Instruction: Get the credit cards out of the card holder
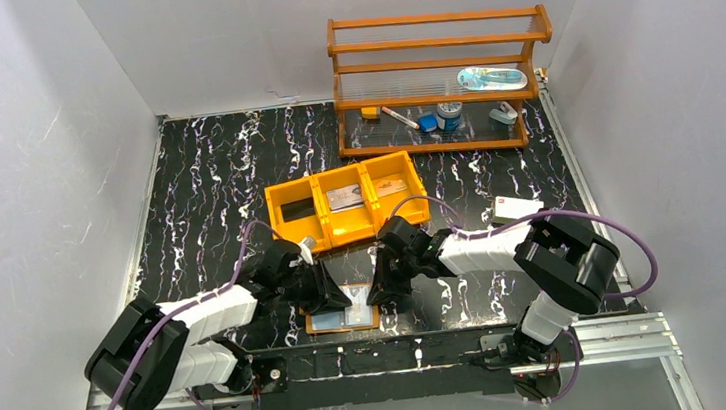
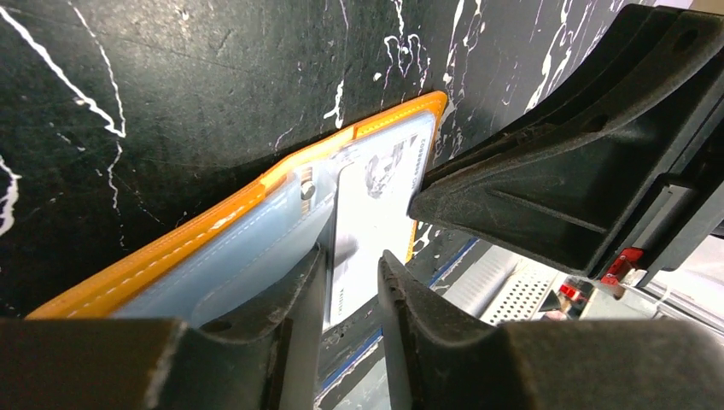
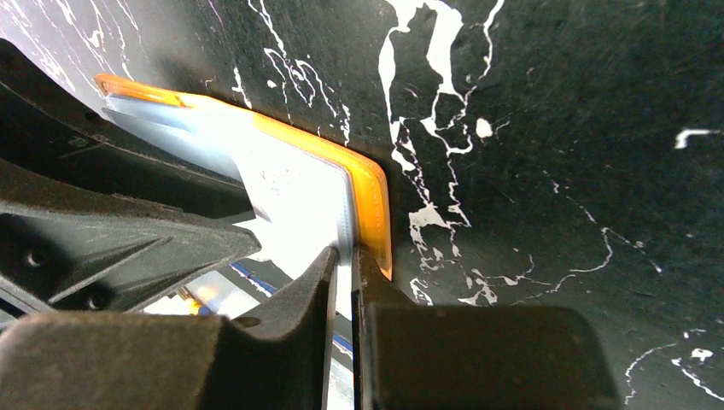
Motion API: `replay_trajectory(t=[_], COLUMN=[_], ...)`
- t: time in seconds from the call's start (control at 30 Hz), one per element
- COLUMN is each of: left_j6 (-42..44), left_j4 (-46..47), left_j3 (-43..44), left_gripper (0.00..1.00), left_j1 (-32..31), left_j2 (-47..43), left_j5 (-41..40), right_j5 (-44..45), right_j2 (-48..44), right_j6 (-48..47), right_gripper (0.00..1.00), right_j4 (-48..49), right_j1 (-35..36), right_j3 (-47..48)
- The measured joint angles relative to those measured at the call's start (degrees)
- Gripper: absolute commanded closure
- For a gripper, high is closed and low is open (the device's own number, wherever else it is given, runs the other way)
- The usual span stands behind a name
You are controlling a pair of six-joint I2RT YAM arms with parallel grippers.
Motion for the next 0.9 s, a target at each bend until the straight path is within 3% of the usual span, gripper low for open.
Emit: replay_trajectory(t=[0.23,0.57,0.9], left_j6=[-0.6,2.8,5.5], left_j4=[1.2,-4.9,-9.7], left_j3=[-0.8,2.4,4.5], left_gripper=[1.00,1.00,1.00], left_j1=[0.4,-0.1,-0.7], left_j2=[1.0,1.0,-2.1], left_j5=[0.4,-1.2,-3.6], right_j5=[-0.5,0.4,4.8], right_j2=[0.0,-0.1,-2.5], right_j6=[-0.3,-0.4,-1.7], right_gripper=[0.84,0.69,0.74], right_j4=[-0.5,-1.7,-5.6], right_j1=[-0.4,-0.2,1.2], right_j3=[0.0,0.7,1.7])
